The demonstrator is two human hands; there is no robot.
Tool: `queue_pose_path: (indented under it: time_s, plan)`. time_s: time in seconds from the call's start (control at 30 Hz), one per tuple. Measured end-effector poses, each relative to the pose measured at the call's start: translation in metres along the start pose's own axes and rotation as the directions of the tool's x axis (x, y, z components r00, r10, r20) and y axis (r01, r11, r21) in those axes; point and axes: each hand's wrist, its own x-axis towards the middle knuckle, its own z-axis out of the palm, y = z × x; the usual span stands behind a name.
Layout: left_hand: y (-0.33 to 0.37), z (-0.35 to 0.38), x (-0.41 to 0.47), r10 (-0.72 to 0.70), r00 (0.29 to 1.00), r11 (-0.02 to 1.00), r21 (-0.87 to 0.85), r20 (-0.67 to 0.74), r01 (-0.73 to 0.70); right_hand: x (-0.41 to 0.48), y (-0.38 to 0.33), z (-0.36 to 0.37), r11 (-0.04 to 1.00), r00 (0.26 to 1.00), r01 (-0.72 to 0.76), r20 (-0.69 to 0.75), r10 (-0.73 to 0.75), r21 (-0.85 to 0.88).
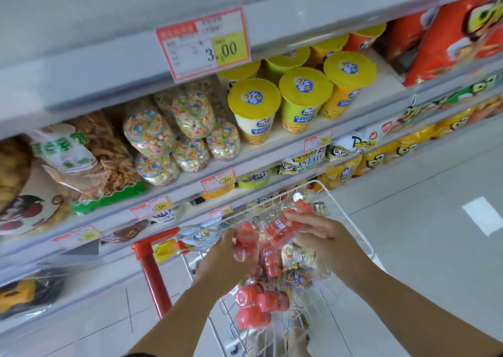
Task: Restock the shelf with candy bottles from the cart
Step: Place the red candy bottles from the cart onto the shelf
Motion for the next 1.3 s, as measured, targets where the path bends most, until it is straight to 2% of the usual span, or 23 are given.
queue_pose_path:
  time_s: [0.07,0.17,0.23,0.33,0.4,0.47,0.53,0.63,0.73,0.8,0.87,0.97,1.03,1.1,1.17,1.3]
  plan:
    - [0.025,-0.021,-0.030,0.065,0.998,0.961,-0.270,-0.014,-0.067,-0.017,-0.029,-0.005,0.996,0.998,0.050,-0.033,-0.047,0.068]
    - [0.064,-0.054,-0.076,0.124,0.991,0.798,-0.598,0.050,-0.069,-0.040,-0.073,-0.013,0.974,0.990,0.122,-0.097,-0.105,0.189]
    - [0.087,-0.073,-0.099,0.149,0.987,0.696,-0.716,0.062,-0.060,-0.056,-0.102,-0.017,0.936,0.980,0.189,-0.116,-0.161,0.298]
    - [0.120,-0.101,-0.127,0.221,0.974,0.488,-0.870,0.040,-0.075,-0.076,-0.141,-0.025,0.830,0.967,0.255,-0.132,-0.218,0.496]
    - [0.142,-0.121,-0.144,0.289,0.957,0.418,-0.904,0.032,-0.095,-0.089,-0.167,-0.028,0.739,0.955,0.292,-0.138,-0.263,0.607]
    - [0.163,-0.142,-0.162,0.336,0.942,0.391,-0.910,0.005,-0.135,-0.100,-0.191,-0.030,0.653,0.948,0.299,-0.136,-0.289,0.695]
    - [0.182,-0.164,-0.175,0.342,0.939,0.397,-0.900,-0.040,-0.183,-0.104,-0.214,-0.034,0.613,0.938,0.318,-0.145,-0.316,0.723]
    - [0.202,-0.191,-0.181,0.345,0.935,0.489,-0.836,-0.078,-0.251,-0.105,-0.246,-0.034,0.602,0.923,0.356,-0.169,-0.344,0.715]
    - [0.220,-0.215,-0.175,0.295,0.935,0.625,-0.700,-0.198,-0.345,-0.090,-0.270,-0.038,0.610,0.922,0.378,-0.226,-0.313,0.697]
    - [0.232,-0.231,-0.165,0.244,0.908,0.752,-0.525,-0.340,-0.398,-0.075,-0.282,-0.042,0.659,0.915,0.403,-0.276,-0.294,0.635]
    - [0.244,-0.246,-0.152,0.215,0.846,0.844,-0.343,-0.489,-0.412,-0.059,-0.296,-0.050,0.726,0.885,0.461,-0.318,-0.339,0.510]
    - [0.264,-0.267,-0.134,0.219,0.760,0.909,-0.156,-0.612,-0.387,-0.036,-0.320,-0.070,0.820,0.823,0.543,-0.307,-0.477,0.183]
    - [0.278,-0.278,-0.120,0.224,0.737,0.913,-0.126,-0.638,-0.387,-0.018,-0.338,-0.082,0.828,0.796,0.555,-0.240,-0.555,-0.075]
    - [0.290,-0.285,-0.101,0.241,0.717,0.902,-0.121,-0.654,-0.414,0.000,-0.355,-0.087,0.759,0.762,0.580,-0.131,-0.634,-0.296]
    - [0.299,-0.287,-0.082,0.236,0.694,0.897,-0.122,-0.680,-0.425,0.016,-0.367,-0.089,0.632,0.717,0.612,-0.005,-0.697,-0.475]
    - [0.316,-0.287,-0.050,0.247,0.703,0.923,-0.058,-0.667,-0.379,0.038,-0.375,-0.099,0.343,0.631,0.629,0.200,-0.750,-0.697]
